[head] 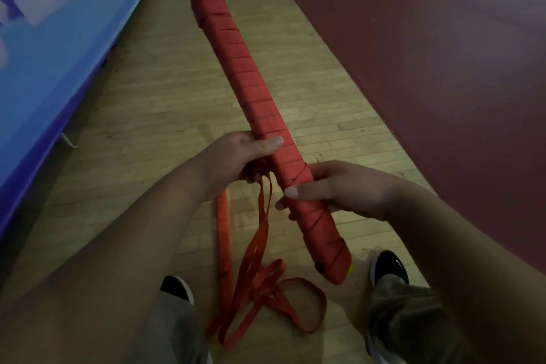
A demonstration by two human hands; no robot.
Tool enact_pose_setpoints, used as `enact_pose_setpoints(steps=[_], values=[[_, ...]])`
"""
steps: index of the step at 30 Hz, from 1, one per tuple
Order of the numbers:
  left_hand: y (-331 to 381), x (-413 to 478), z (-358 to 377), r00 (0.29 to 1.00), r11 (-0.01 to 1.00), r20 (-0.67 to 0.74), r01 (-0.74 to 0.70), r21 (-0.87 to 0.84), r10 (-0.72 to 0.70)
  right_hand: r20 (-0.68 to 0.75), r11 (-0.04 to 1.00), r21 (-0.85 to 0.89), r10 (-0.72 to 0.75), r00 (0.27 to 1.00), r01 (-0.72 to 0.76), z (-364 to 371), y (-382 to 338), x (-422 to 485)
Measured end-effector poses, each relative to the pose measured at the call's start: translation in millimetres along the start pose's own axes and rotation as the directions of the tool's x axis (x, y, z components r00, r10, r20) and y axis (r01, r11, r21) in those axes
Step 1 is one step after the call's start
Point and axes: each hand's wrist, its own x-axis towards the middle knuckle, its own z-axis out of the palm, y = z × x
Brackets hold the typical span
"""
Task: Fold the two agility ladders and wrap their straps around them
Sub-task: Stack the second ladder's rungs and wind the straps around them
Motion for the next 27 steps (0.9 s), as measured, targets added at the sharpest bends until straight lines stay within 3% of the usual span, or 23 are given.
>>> enact_pose_setpoints(steps=[8, 14, 20, 27], values=[[5, -4, -4, 0.991, 0.961, -0.135, 0.050, 0.271, -0.014, -0.254, 0.997, -0.018, -0.083, 0.964, 0.081, 4, 3, 4], [4, -4, -7, 0.971, 0.927, -0.203, 0.188, 0.325, -0.126, -0.398, 0.991, -0.117, -0.111, 0.911, 0.070, 11, 13, 17], [10, -8, -13, 0.967, 0.938, -0.184, 0.224, 0.264, -0.179, -0.476, 0.983, -0.172, -0.142, 0.868, 0.067, 16, 14, 21], [14, -10, -9, 0.972, 0.976, -0.189, 0.167, 0.137, -0.140, -0.597, 0.933, -0.358, -0.209, 0.774, -0.024, 14, 22, 27]])
